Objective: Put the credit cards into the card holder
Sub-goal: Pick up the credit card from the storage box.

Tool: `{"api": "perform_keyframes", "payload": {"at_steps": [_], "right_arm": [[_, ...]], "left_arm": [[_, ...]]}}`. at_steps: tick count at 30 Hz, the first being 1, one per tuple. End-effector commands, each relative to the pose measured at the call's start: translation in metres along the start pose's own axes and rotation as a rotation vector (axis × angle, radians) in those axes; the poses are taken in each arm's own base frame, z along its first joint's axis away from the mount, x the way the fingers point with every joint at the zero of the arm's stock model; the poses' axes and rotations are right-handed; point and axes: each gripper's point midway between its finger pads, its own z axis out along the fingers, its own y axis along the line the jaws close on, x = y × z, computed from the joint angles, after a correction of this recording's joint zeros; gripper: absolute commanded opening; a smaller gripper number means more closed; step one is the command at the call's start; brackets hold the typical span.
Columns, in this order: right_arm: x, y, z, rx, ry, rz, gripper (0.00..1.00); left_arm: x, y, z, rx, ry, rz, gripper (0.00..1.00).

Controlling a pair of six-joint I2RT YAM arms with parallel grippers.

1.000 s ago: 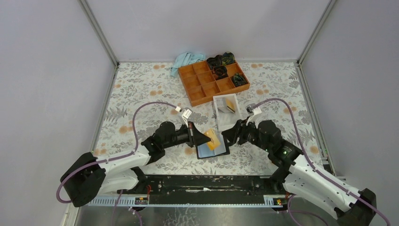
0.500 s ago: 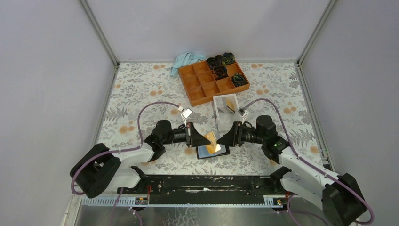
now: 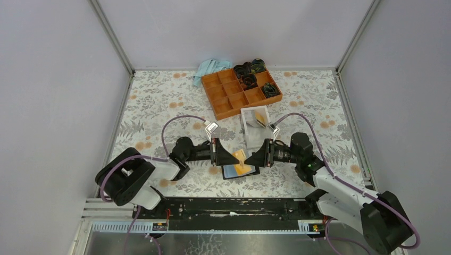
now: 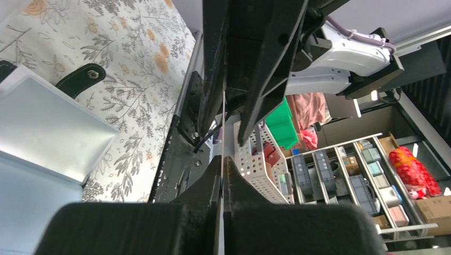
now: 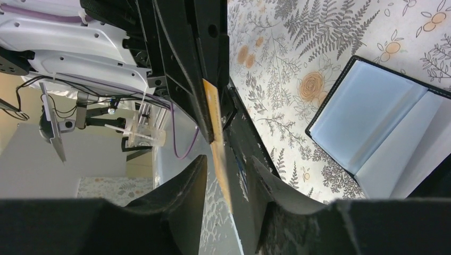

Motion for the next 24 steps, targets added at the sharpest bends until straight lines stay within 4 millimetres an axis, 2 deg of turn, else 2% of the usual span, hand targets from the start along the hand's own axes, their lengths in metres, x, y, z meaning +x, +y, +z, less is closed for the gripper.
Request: {"api": "perform_keyframes", "payload": {"at_steps": [1, 4, 9, 13, 14, 16, 21, 24], "right_arm": [[-0.004, 0.012, 0.000, -0.063, -0.006, -0.030, 0.38], [-0.005, 0.012, 0.001, -0.070, -0.007, -0.032, 0.35], [-0.006, 0.013, 0.003, -0.093, -0.005, -0.019, 0.25], [-0.004, 0.012, 0.004, -0.095, 0.001, -0.013, 0.08], [-0.004, 0.012, 0.004, -0.096, 0.001, -0.011, 0.04], [-0.004, 0.012, 0.003, -0.094, -0.004, -0.010, 0.00], [-0.003, 0.010, 0.002, -0.084, -0.009, -0.009, 0.00], [-0.002, 0.008, 0.002, -0.074, -0.014, -0.005, 0.00]], "left_arm": [[-0.004, -0.024, -0.002, 0.123, 0.002, 0.046, 0.00], [-0.003, -0.025, -0.002, 0.140, 0.012, 0.041, 0.00], [0.000, -0.021, -0.002, 0.138, 0.022, 0.026, 0.00], [0.001, -0.017, -0.002, 0.123, 0.014, 0.016, 0.00], [0.000, -0.014, -0.003, 0.115, 0.006, 0.014, 0.03], [-0.002, -0.008, -0.004, 0.087, -0.013, 0.008, 0.19], [-0.003, 0.008, -0.007, 0.000, -0.043, 0.017, 0.31], [-0.007, 0.014, -0.009, -0.048, -0.073, 0.026, 0.45]]}}
